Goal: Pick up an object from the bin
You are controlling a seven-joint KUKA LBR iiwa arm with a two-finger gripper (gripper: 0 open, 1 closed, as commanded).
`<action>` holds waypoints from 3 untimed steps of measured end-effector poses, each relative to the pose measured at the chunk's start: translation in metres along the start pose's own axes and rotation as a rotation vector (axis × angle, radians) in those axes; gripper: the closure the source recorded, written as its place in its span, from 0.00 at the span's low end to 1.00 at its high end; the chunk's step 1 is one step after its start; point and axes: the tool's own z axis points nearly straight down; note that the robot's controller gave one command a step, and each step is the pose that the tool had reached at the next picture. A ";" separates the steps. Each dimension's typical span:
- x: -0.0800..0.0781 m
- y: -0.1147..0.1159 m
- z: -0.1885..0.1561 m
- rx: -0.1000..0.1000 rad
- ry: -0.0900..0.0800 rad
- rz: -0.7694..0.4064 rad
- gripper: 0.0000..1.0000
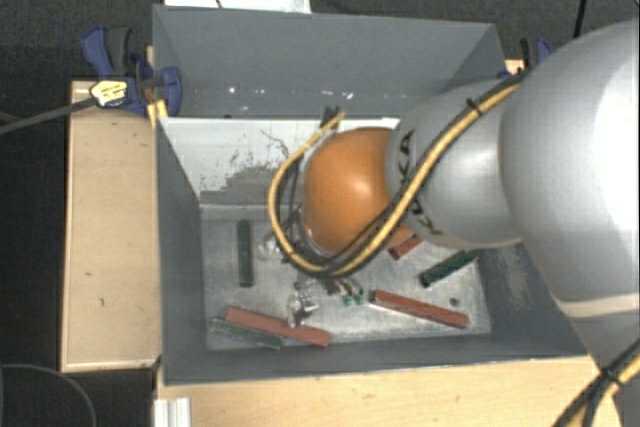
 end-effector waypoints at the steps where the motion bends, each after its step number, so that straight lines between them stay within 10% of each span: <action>1: 0.020 -0.029 -0.001 0.003 -0.011 -0.042 0.00; 2: 0.012 0.054 0.018 0.002 0.039 -0.135 1.00; 3: 0.000 0.054 0.011 0.000 -0.008 -0.128 0.00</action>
Offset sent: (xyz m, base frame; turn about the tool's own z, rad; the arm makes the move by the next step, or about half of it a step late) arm -0.0262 0.0500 -0.0193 -0.1376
